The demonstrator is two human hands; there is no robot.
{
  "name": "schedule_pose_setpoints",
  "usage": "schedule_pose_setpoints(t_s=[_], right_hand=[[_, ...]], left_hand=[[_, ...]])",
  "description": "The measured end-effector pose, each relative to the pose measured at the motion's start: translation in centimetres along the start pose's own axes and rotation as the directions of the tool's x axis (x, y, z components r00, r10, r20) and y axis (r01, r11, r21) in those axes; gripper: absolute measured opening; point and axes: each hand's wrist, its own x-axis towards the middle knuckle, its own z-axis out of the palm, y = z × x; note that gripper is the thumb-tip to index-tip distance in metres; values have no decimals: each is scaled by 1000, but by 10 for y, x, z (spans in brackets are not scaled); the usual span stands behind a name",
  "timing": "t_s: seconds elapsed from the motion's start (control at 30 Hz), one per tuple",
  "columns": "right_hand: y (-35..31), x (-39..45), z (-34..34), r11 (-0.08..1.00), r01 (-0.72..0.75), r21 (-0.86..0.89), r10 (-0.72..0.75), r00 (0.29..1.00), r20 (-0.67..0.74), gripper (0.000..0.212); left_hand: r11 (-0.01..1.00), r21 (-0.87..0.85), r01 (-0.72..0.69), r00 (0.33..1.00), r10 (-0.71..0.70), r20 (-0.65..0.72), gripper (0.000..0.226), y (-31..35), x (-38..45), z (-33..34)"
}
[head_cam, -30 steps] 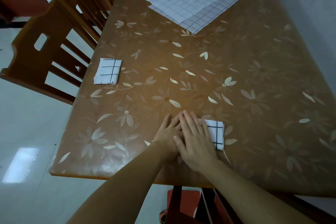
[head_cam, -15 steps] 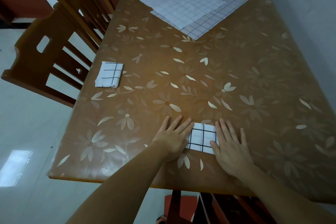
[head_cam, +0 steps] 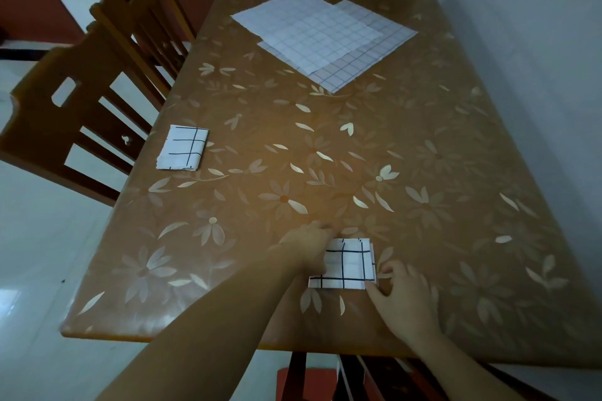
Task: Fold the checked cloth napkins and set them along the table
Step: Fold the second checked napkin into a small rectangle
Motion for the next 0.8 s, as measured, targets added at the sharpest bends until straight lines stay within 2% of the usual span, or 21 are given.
schedule_pose_setpoints(t_s=[0.13, 0.2, 0.27, 0.33, 0.4, 0.47, 0.57, 0.63, 0.7, 0.8], right_hand=[[1, 3, 0, 998, -14, 61, 11, 998, 56, 30], [1, 5, -2, 980, -19, 197, 2, 997, 82, 31], [-7, 6, -9, 892, -103, 440, 22, 982, 186, 29], [-23, 4, -20, 718, -249, 650, 20, 941, 339, 26], [-45, -2, -33, 599, -316, 736, -34, 908, 417, 18], [-71, -15, -46, 560, -301, 772, -118, 893, 434, 14], [-106, -40, -63, 591, -194, 783, -212, 899, 383, 17], [-124, -56, -73, 664, -86, 743, -226, 924, 309, 19], [-134, -71, -83, 757, 22, 653, -237, 941, 243, 18], [-137, -92, -94, 814, 104, 572, -300, 918, 260, 18]], left_hand=[[958, -285, -14, 1000, 6, -30, 26, -1, -9, -5], [860, -508, 38, 998, -59, -26, 16, -4, -19, -8], [653, -752, 90, 990, -141, -4, 11, -7, -34, -11], [391, -917, 75, 977, -212, -11, 14, -9, -50, -16], [198, -980, 32, 961, -277, -25, 22, -10, -67, -21], [80, -997, -14, 953, -299, -37, 24, -8, -88, -27], [21, -998, -59, 946, -317, -62, 13, -4, -120, -35], [30, -997, -74, 933, -351, -80, 11, -3, -140, -38], [68, -994, -84, 919, -379, -104, 18, -5, -156, -40], [71, -988, -140, 907, -390, -156, 19, -6, -180, -43]])
